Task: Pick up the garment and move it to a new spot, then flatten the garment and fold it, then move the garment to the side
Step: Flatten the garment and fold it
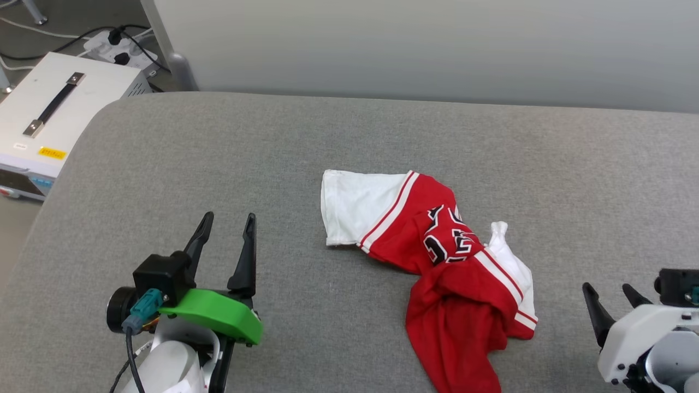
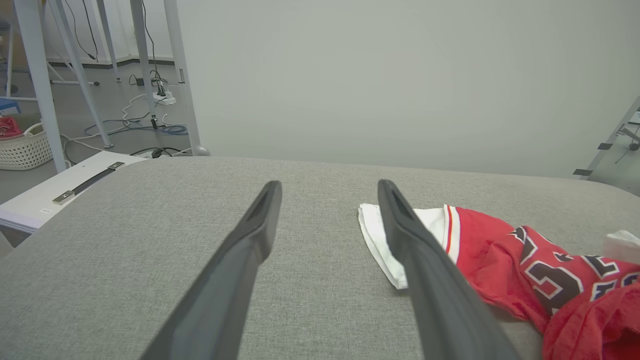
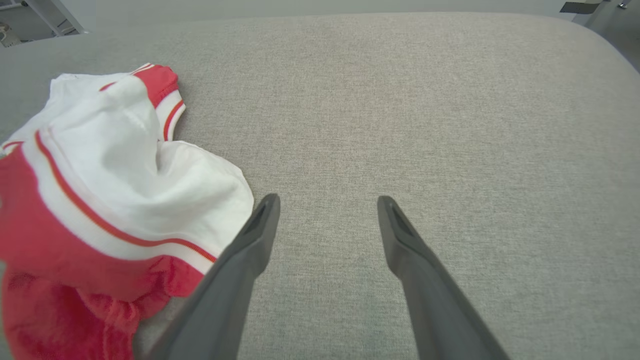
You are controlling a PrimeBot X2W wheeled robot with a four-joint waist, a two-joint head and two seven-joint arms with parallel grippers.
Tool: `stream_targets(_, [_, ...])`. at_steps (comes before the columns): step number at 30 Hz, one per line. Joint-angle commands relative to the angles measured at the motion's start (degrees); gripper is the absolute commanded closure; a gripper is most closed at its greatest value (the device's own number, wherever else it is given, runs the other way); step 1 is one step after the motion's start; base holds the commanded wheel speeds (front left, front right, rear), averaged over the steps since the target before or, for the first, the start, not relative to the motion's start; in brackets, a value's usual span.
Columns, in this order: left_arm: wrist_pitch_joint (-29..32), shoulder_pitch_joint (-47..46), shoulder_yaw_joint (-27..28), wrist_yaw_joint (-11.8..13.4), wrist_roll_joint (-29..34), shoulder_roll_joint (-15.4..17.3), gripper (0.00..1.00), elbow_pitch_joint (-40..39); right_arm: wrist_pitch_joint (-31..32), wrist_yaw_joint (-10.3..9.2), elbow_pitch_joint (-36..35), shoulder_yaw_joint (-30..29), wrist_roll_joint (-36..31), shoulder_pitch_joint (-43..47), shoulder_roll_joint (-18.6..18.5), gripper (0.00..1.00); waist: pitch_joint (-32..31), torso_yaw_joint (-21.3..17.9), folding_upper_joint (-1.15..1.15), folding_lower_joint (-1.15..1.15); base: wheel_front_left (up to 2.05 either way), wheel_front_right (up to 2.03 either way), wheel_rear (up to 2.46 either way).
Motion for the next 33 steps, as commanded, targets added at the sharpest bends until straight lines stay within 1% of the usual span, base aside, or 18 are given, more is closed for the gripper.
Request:
stream_targets(1, [-0.2, -1.5, -0.1, -0.1, 0.7, -0.6, 0.00, -0.4, 1.8, -0.04, 1.0, 1.4, 1.3, -2.2, -1.0, 0.00, 2.0, 1.4, 0.00, 0.00, 0.00, 0.00, 0.00])
stream_targets(4, [-0.4, -2.4, -0.2, -0.2, 0.9, -1.4, 0.00, -0.6, 6.2, -0.04, 3.2, 5.2, 3.4, -5.7, -4.0, 0.00, 4.0, 2.4, 0.00, 0.00, 0.00, 0.00, 0.00])
stream_targets(9, [-0.8, -4.0, -0.5, -1.1, 1.2, -2.7, 0.00, 0.0, 11.0, -0.04, 6.7, 12.0, 7.2, -11.1, -8.1, 0.00, 6.4, 4.0, 0.00, 0.00, 0.00, 0.00, 0.00])
stream_targets(12, [-0.9, -5.0, -0.7, -1.7, 1.4, -3.6, 0.00, 0.8, 13.8, -0.04, 10.1, 16.7, 9.6, -13.6, -10.5, 0.00, 7.7, 4.9, 0.00, 0.00, 0.00, 0.00, 0.00])
stream_targets(15, [-1.0, -5.4, -0.5, -2.0, 1.5, -4.5, 0.00, 1.6, 17.1, -0.04, 14.0, 20.7, 11.6, -14.7, -11.6, 0.00, 8.2, 5.4, 0.00, 0.00, 0.00, 0.00, 0.00])
stream_targets(19, [-1.1, -5.5, 0.5, -2.3, 1.4, -5.1, 0.00, 2.3, 22.4, -0.04, 18.6, 25.1, 15.0, -14.0, -11.9, 0.00, 8.6, 5.9, 0.00, 0.00, 0.00, 0.00, 0.00])
stream_targets(20, [-1.1, -5.4, 0.8, -2.4, 1.5, -5.2, 0.00, 2.4, 23.9, -0.04, 19.4, 26.1, 15.9, -13.5, -11.9, 0.44, 8.6, 6.0, 0.00, 0.00, 0.00, 0.00, 0.00])
stream_targets(21, [-1.1, -5.4, 1.0, -2.5, 1.6, -5.3, 0.00, 2.5, 24.8, -0.04, 19.7, 26.7, 16.9, -13.3, -11.8, 0.70, 8.6, 6.0, 0.00, 0.00, 0.00, 0.00, 0.00])
stream_targets(22, [-1.1, -5.4, 1.3, -2.5, 1.8, -5.4, 0.00, 2.5, 25.4, -0.04, 19.8, 27.2, 17.7, -13.2, -11.9, 1.00, 8.6, 5.9, 0.00, 0.00, 0.00, 0.00, 0.00])
stream_targets(24, [-1.2, -5.1, 2.0, -2.6, 2.1, -5.5, 0.00, 2.4, 25.5, -0.04, 19.3, 27.8, 18.4, -13.5, -12.3, 1.00, 8.4, 5.6, 0.00, 0.00, 0.00, 0.00, 0.00])
stream_targets(26, [-1.2, -4.6, 2.6, -2.6, 2.4, -5.6, 0.00, 2.5, 24.1, -0.04, 18.1, 27.6, 18.7, -14.5, -13.0, 1.00, 7.9, 5.1, 0.00, 0.00, 0.00, 0.00, 0.00])
stream_targets(31, [-1.2, -3.4, 3.3, -3.0, 3.0, -6.0, 0.00, 2.9, 17.4, -0.04, 13.7, 24.9, 16.5, -18.4, -15.0, 1.00, 6.2, 3.7, 0.00, 0.00, 0.00, 0.00, 0.00])
stream_targets(33, [-1.2, -3.0, 3.4, -3.2, 3.3, -6.1, 0.00, 3.1, 14.3, -0.04, 11.9, 22.7, 15.2, -20.2, -15.9, 1.00, 5.2, 3.0, 0.00, 0.00, 0.00, 0.00, 0.00])
